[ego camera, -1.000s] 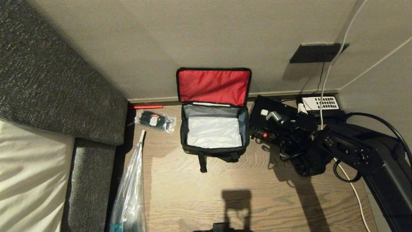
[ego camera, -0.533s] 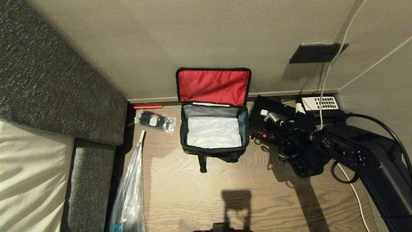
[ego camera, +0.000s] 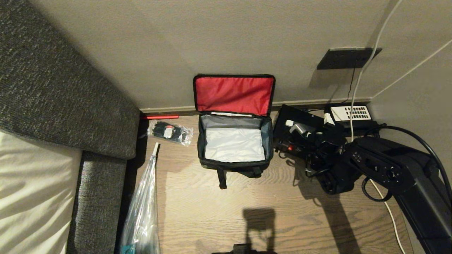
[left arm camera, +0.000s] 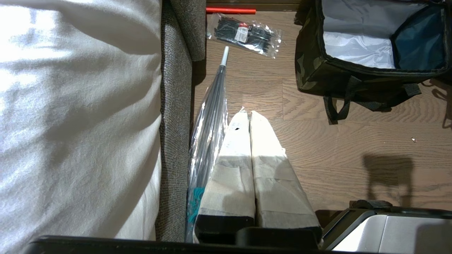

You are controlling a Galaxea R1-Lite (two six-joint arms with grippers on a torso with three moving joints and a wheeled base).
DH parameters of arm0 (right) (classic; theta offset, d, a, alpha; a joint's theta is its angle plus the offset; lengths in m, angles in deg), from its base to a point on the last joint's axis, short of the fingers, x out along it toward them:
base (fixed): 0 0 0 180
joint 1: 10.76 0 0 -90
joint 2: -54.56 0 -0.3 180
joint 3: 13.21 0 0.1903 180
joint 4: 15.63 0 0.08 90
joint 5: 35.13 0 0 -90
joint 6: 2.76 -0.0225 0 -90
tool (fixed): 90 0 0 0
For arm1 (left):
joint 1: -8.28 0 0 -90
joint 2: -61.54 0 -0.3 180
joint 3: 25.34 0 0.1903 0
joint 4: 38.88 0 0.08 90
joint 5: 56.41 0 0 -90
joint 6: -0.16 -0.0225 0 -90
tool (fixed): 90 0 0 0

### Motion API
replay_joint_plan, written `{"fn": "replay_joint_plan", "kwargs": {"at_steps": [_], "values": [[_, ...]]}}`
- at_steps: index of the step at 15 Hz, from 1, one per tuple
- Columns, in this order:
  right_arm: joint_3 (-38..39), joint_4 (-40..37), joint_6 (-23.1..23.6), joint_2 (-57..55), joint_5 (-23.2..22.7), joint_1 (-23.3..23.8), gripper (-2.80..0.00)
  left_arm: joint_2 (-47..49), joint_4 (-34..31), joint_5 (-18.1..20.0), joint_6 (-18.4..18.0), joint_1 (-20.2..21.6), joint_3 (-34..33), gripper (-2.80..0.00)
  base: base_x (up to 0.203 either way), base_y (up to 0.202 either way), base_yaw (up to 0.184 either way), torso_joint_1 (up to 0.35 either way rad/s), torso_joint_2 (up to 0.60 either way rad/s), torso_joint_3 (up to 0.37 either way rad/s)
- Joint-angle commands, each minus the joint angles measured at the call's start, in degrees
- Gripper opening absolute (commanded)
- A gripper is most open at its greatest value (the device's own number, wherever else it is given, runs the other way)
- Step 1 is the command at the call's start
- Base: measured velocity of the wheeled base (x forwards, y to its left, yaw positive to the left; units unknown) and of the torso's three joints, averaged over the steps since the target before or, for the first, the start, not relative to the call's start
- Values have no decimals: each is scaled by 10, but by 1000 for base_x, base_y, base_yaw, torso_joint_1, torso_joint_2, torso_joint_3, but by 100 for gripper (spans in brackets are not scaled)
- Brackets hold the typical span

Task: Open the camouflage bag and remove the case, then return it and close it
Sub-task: Grip the handle again

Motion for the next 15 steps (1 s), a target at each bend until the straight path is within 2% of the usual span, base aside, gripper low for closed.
{"fn": "replay_joint_plan", "kwargs": {"at_steps": [1, 6, 7, 15], "values": [[-17, 3, 6, -6, 3, 8, 0, -1, 0, 0, 1, 0, -1, -280, 0, 0, 0, 0, 0, 0], [-19, 3, 6, -8, -1, 9, 0, -1, 0, 0, 0, 0, -1, -280, 0, 0, 0, 0, 0, 0], [-17, 3, 6, -8, -2, 9, -280, -1, 0, 0, 1, 0, -1, -280, 0, 0, 0, 0, 0, 0], [-8, 3, 2, -11, 3, 9, -280, 0, 0, 0, 1, 0, -1, -280, 0, 0, 0, 0, 0, 0]]}}
